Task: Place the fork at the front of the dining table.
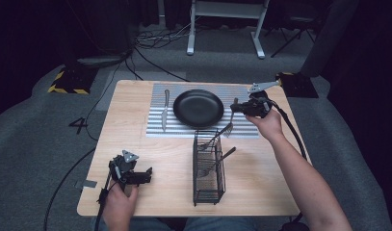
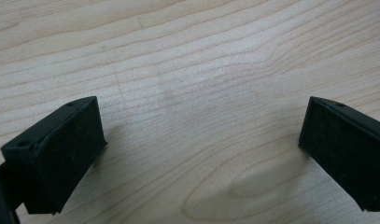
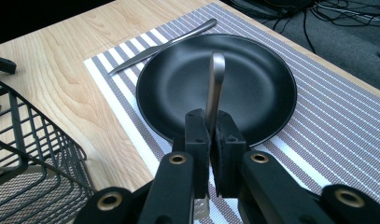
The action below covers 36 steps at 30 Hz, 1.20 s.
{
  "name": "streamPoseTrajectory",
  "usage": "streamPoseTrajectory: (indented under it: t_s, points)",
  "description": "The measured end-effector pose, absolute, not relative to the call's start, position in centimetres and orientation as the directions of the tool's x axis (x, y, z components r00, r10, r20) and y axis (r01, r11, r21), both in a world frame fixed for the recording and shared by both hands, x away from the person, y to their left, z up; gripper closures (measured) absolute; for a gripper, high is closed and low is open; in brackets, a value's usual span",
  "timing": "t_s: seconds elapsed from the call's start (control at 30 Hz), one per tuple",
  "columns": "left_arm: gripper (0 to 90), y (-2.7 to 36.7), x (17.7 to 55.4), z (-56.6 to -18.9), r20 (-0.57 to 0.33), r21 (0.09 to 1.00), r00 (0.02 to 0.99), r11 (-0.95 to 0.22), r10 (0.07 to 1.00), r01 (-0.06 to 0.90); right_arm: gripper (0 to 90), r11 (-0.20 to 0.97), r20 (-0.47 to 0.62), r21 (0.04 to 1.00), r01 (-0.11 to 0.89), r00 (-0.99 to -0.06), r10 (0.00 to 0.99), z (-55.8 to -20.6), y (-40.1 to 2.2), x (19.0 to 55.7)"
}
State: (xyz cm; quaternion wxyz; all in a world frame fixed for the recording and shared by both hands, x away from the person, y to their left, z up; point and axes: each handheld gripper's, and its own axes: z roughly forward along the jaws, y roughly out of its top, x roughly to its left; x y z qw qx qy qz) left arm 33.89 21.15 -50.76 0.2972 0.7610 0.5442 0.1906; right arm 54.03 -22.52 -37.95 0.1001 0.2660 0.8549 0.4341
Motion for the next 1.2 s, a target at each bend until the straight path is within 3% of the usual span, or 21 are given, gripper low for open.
streamPoseTrajectory:
  t_s: [0.63, 0.97, 1.2]
  points:
    - [0.2, 21.1, 33.9, -50.8, -0.034, 0.660, 0.335, -0.231, 0.942, 0.715, 79.8, 0.467, 0.067, 0.783, 0.410, -0.803, 0.592, -38.6, -23.8, 55.7]
    - [0.2, 21.1, 33.9, -50.8, -0.034, 0.660, 0.335, -0.231, 0.942, 0.715, 66.4, 0.432, 0.102, 0.745, 0.509, -0.726, 0.680, -40.0, -25.5, 57.1]
    - [0.2, 21.1, 33.9, -50.8, -0.034, 0.660, 0.335, -0.231, 0.942, 0.715, 65.1, 0.404, 0.133, 0.719, 0.565, -0.684, 0.718, -41.0, -26.7, 57.7]
